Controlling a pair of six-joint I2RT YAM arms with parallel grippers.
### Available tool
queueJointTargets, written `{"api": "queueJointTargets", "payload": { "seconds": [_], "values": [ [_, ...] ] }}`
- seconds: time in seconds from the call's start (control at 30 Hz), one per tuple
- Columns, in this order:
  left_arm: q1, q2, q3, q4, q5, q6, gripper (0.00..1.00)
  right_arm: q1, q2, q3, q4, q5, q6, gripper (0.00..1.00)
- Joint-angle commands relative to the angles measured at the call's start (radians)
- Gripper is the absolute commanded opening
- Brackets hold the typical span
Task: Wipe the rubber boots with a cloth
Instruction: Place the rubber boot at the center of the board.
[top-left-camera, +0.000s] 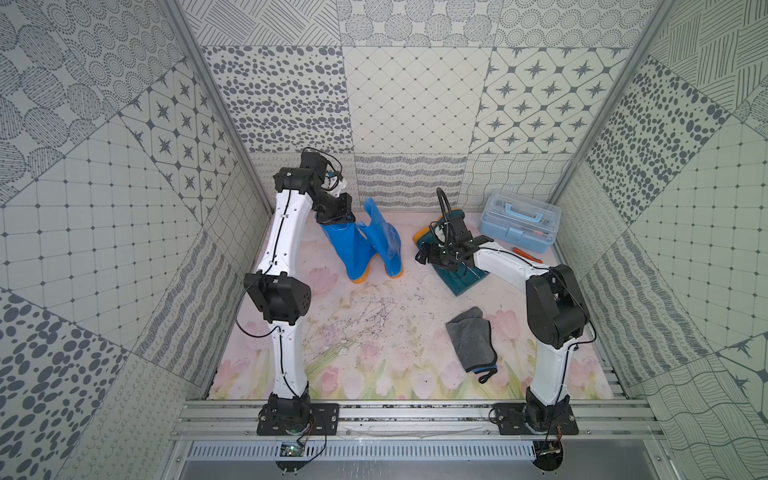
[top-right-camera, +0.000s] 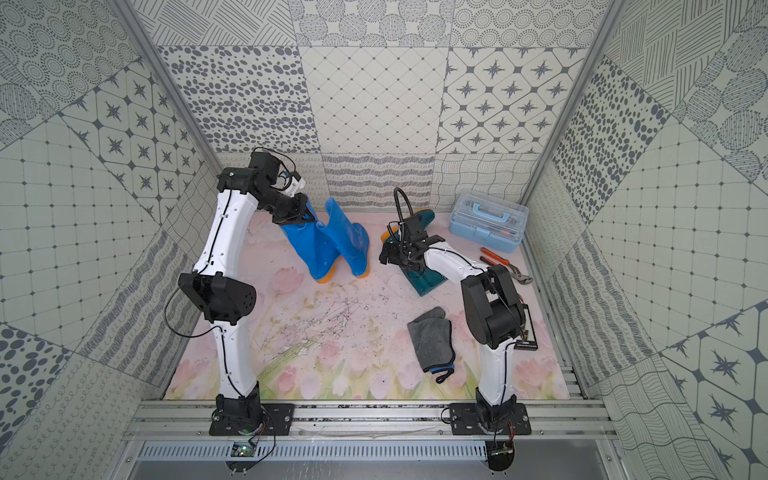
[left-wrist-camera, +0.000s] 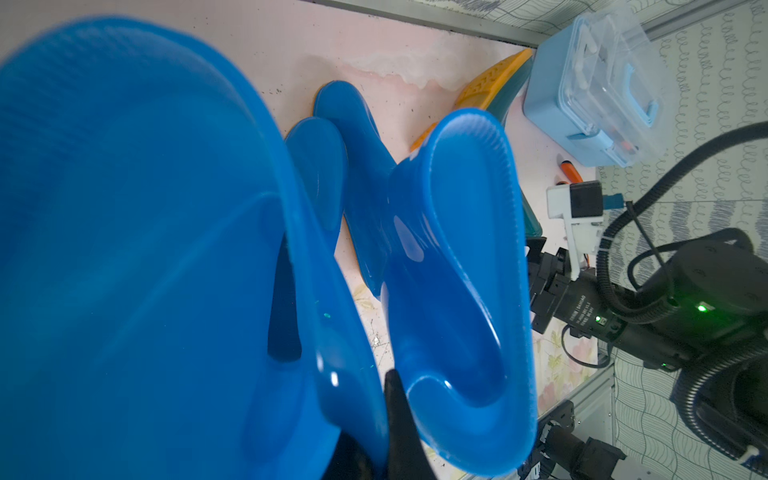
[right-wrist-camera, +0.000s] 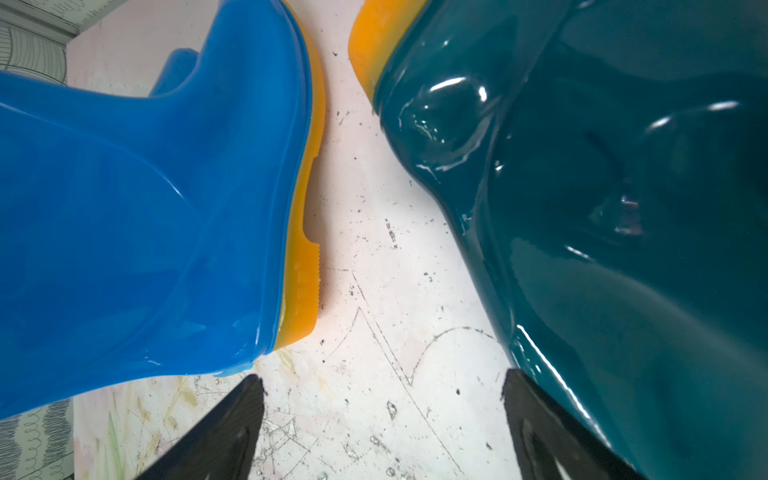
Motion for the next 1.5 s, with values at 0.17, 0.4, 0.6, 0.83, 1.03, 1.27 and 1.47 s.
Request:
{"api": "queueJointTargets", "payload": {
  "seconds": [0.17,0.4,0.6,0.83,1.03,1.27,1.47],
  "values": [
    [-0.031,-0.076,0.019,0.197,0.134,-0.05,0.0,0.006,0.036,0.034,0.065,-0.041,-0.006,0.91],
    [-0.033,-0.137,0.024,0.22,0.076,-0.066,0.0,0.006,0.022,0.021,0.059,-0.031,-0.01,0.91],
    [-0.031,-0.117,0.025,0.173,0.015,-0.042,0.0,0.005,0.015,0.014,0.059,-0.032,-0.013,0.91],
    [-0.008,-0.014,0.046,0.129,0.035,0.026,0.0,0.004,0.02,0.041,0.052,-0.039,-0.029,0.91],
    [-0.026,0.065,0.045,0.16,-0.093,-0.016,0.0,0.004,0.028,0.056,0.05,-0.041,-0.036,0.91],
    [-0.078,0.135,0.085,0.171,-0.025,0.006,0.0,0.004,0.025,0.051,0.043,-0.034,-0.037,0.91],
    [-0.084,0.111,0.086,0.157,0.002,0.02,0.49,-0.005,0.001,0.044,0.03,-0.021,-0.047,0.92]
  ]
}}
